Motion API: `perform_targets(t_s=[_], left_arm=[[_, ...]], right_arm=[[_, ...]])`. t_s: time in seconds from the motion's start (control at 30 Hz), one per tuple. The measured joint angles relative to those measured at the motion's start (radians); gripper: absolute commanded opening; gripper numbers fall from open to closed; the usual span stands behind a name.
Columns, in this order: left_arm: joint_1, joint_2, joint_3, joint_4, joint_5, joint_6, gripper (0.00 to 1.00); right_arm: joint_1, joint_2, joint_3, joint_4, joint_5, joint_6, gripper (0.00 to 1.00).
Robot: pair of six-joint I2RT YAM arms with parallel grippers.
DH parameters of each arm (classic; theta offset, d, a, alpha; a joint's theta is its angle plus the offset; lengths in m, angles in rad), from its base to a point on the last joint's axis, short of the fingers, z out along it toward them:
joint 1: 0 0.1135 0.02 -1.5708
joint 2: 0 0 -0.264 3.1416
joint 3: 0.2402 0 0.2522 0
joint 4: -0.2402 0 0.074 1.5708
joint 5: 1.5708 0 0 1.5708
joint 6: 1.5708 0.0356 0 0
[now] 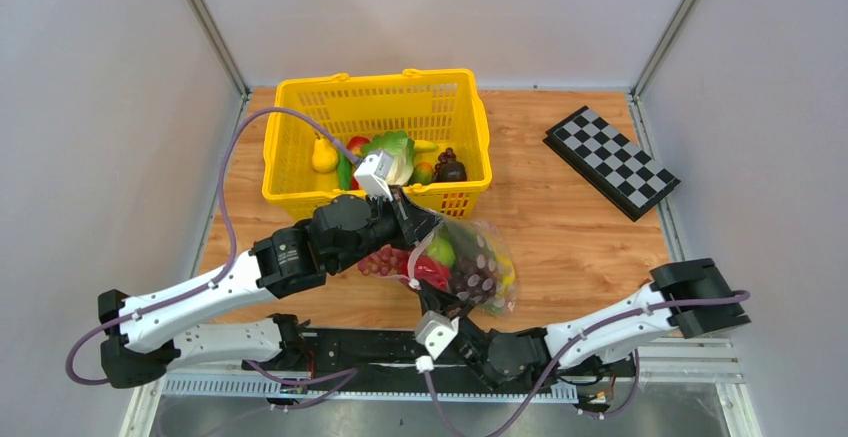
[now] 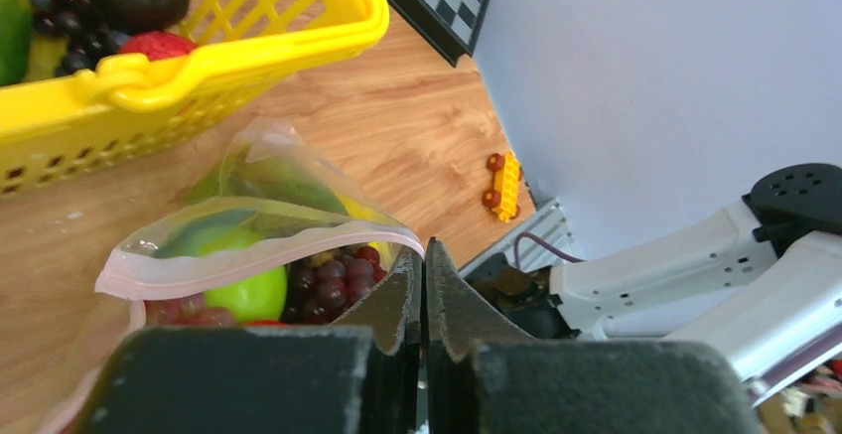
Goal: Place the food in the zip-top bag and seal the zipper
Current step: Adjust the zipper food storage bag at the center of the board, then zip the zipper food storage bag at the center of the board.
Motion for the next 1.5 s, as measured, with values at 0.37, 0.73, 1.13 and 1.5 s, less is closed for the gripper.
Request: perform_targets(t_s=[0.37, 0.73, 1.13, 1.5], left_arm=[[-0.001, -0.034, 0.074, -0.052, -0.042, 0.231, 0.91], [-0.001, -0.059, 0.158, -0.100, 0.082, 0.457, 0.95], [-0.002, -0.085, -0.027, -0.079, 0.269, 0.602, 0.87], [-0.108, 0.120, 0.215, -0.036, 0.425, 0.882, 0.81]], right_arm=[[-0.047, -0.626, -0.063, -0.483, -0.169, 0.399, 0.00], [-0.140, -1.070, -0.080, -0.842, -0.145, 0.623, 0.00], [-0.144, -1.091, -0.048, -1.099, -0.131, 0.743, 0.00], [-0.144, -1.041, 0.089, -1.234, -0.326, 0.743, 0.00]])
